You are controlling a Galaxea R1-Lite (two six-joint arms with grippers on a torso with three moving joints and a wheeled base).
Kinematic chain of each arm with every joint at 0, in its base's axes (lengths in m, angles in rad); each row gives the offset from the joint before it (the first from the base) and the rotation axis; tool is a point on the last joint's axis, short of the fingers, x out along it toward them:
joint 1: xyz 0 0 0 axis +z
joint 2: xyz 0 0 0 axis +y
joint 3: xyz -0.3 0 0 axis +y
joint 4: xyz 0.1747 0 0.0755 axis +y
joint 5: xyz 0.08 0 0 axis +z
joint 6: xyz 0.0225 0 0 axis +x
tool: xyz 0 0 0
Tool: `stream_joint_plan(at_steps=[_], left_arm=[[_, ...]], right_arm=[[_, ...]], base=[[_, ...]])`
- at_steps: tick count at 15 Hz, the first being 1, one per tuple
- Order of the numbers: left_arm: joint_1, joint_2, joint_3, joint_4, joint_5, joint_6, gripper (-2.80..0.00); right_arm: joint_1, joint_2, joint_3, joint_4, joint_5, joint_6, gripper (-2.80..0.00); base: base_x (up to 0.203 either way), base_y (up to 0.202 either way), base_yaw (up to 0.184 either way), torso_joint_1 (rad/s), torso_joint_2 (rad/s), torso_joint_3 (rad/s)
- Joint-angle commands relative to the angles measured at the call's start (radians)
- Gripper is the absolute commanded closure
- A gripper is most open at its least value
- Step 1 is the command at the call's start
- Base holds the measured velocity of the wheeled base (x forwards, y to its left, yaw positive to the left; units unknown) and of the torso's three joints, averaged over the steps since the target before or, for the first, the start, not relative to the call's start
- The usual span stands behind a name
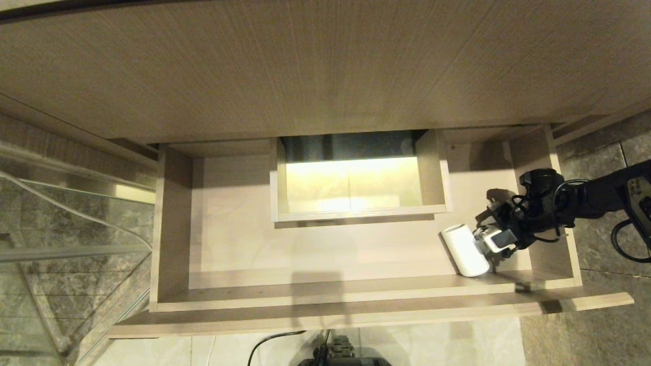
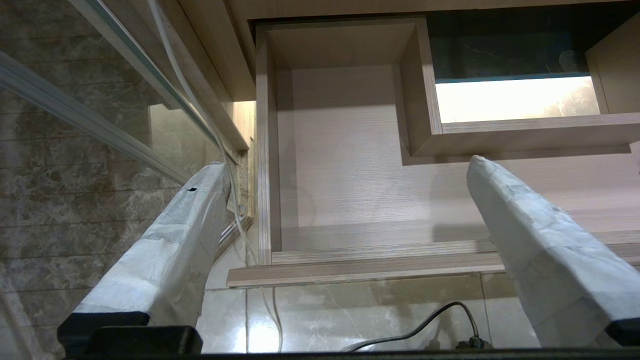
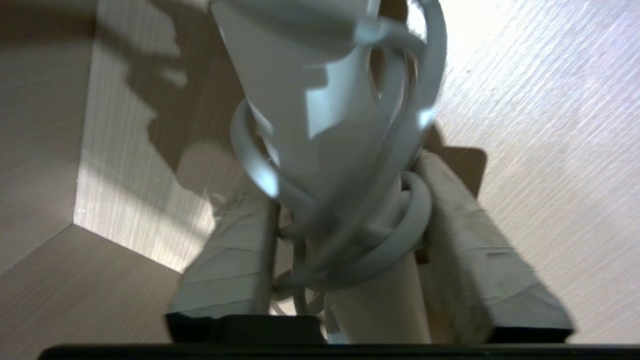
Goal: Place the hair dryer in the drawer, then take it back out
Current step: Take the hairdryer out
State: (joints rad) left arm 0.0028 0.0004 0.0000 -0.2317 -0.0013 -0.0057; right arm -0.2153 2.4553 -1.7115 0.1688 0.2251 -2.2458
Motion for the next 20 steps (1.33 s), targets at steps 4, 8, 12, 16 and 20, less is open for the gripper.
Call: stream_joint_plan(at_steps=[4,8,12,16,20], left_arm=[[-0.001,0.000,0.040,-0.002,0.000,-0.001,-2.80],[0.000,0.000,0.040,-0.001,0.000,-0.002,-2.80],[0.000,0.000,0.040,-0.001,0.000,0.000,-2.80],[0.000,0.000,0.040,-0.003,0.000,-0.002,-2.80],[0.000,0.000,0.040,-0.001,0.000,-0.002,-2.80]], right_arm=[[-0.002,-0.025,0.001,0.003,0.003,-0.016,0.00],[-0.003,-0.066,0.007,0.007,0.004,-0.015,0.00],[-0.003,-0.132,0.058,0.009,0.003,-0.018,0.00],[-0.003,-0.200,0.106,0.009,0.001,-0.020,0.00],[-0.004,-0.270,0.173,0.005,-0.025,-0.018,0.00]], base=[[0.000,0.000,0.000,0.000,0.00,0.000],[0.000,0.000,0.000,0.000,0.00,0.000],[0.000,0.000,0.000,0.000,0.00,0.000],[0.000,0.000,0.000,0.000,0.00,0.000],[0.000,0.000,0.000,0.000,0.00,0.000]])
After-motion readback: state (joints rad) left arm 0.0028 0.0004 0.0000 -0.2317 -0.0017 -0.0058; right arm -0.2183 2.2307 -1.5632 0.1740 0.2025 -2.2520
